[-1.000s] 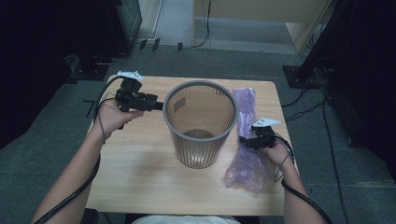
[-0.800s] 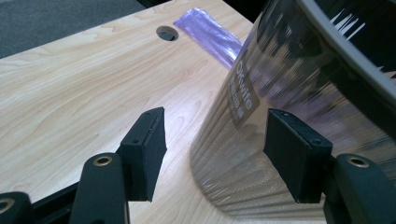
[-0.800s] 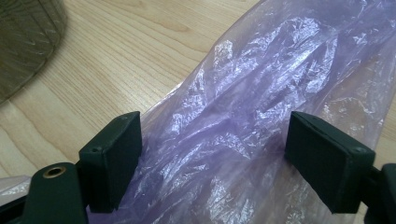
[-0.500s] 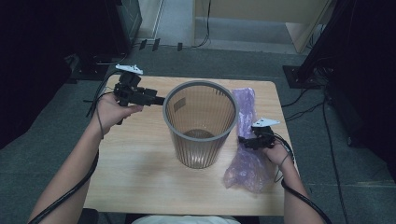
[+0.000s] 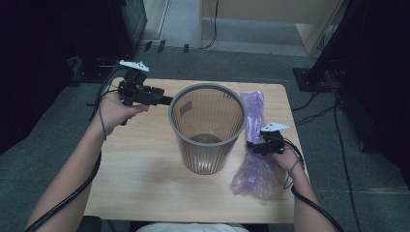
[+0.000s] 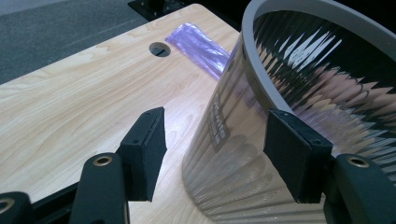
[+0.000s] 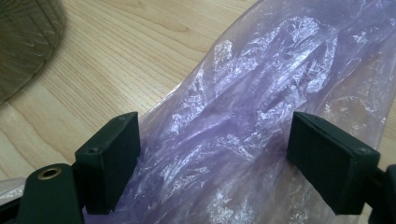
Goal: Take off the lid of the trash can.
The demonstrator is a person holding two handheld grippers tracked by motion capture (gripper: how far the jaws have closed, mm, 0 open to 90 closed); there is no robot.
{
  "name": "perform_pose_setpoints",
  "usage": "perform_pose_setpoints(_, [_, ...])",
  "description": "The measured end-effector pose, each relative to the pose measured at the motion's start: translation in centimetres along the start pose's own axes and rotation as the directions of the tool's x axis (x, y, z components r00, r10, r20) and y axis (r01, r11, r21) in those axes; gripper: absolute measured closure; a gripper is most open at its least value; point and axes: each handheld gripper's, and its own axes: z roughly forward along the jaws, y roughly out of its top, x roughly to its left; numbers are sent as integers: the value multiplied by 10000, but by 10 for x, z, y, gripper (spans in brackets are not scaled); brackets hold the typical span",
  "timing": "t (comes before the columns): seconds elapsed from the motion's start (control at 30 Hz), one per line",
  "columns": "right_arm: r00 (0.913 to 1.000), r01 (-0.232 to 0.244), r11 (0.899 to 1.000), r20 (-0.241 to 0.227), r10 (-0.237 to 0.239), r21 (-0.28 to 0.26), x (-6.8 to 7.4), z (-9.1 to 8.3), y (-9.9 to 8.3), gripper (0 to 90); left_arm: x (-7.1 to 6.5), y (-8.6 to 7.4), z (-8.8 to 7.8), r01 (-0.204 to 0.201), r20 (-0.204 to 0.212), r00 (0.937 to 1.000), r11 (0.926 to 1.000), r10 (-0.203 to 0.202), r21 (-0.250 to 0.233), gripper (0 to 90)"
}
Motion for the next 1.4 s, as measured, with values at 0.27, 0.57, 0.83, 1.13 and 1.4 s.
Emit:
perform_pose_setpoints(0.27, [10000,0,10000,-38,0,6,0,0,0,169,-2,13,-10,-101,-73,9999,9997,99,-211,381])
perform_pose_setpoints(0.57, [10000,7,10000,-39,-7,12,0,0,0,168,-10,29,-15,-281,-57,9996,9994,280,-195,384])
perform_pose_setpoints(0.83, [10000,13,10000,-30,-13,17,0,0,0,167,-18,39,-12,-507,4,9987,9986,507,-144,386])
perform_pose_setpoints(1.13, [10000,33,10000,-17,-33,28,0,1,0,157,-26,42,-1,-809,73,9967,9967,809,-22,397])
perform_pose_setpoints(1.4, [10000,38,10000,4,-38,41,1,1,1,153,-29,39,12,-1214,-1,9926,9925,1214,-113,437])
